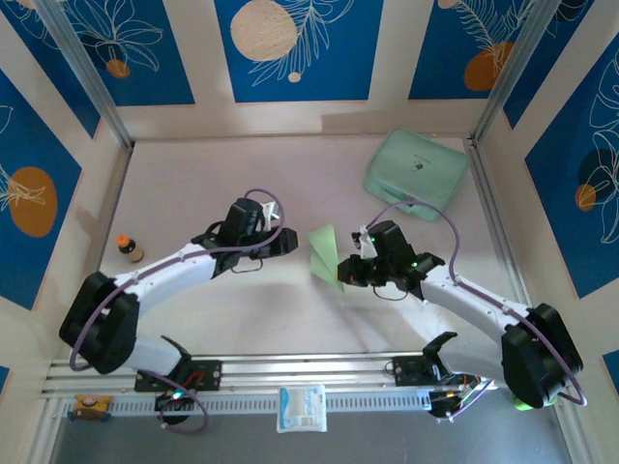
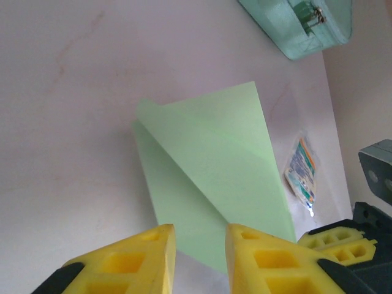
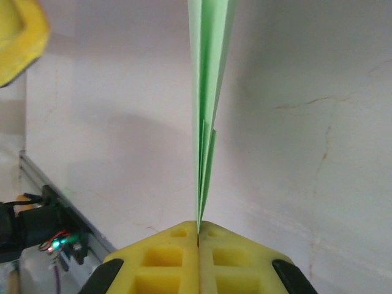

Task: Fold a paper plane with a square sheet of paper (pick it up from the middle)
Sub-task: Turn over the paper at the center of the table.

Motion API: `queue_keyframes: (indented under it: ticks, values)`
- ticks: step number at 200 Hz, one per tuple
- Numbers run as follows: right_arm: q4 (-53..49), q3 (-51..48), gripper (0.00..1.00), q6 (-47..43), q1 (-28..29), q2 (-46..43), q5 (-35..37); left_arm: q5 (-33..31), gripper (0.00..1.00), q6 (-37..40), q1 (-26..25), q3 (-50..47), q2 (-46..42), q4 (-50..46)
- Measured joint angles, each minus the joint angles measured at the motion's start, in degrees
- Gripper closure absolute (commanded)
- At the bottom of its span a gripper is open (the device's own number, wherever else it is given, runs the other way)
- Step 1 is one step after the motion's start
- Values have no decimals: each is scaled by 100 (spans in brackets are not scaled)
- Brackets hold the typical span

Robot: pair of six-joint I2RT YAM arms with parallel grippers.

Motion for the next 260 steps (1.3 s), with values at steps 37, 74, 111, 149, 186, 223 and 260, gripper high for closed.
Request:
queue_keyframes:
  ticks: [37,74,111,149,186,223,260]
  values:
    - [-758,557,94,-350,466,4,1051,-741,48,269,11,-361,-905,-214]
    - [-1604,1174,94,-634,1357,227,3027,-1508,11,463,59,-758,-1720,-363]
    - [-2712,1967,95,-463,1923,1040,5029,-2221,0,496,118,-988,-2238,-708]
    - [-3008,2164,92,-603,2393,1707,5783,-2634,0,367,334,-994,-2376,-1154]
    - [-2983,2439,89,-927,2789,2573,5654,-2848,0,87,503,-994,-2389,-1585]
    - [-2752,2614,84,-1145,3062,3027,4953,-2999,0,-234,717,-1200,-2614,-1823]
    - [-2321,2610,66,-1224,2953,3023,3917,-2916,0,-291,798,-1252,-2627,-1952]
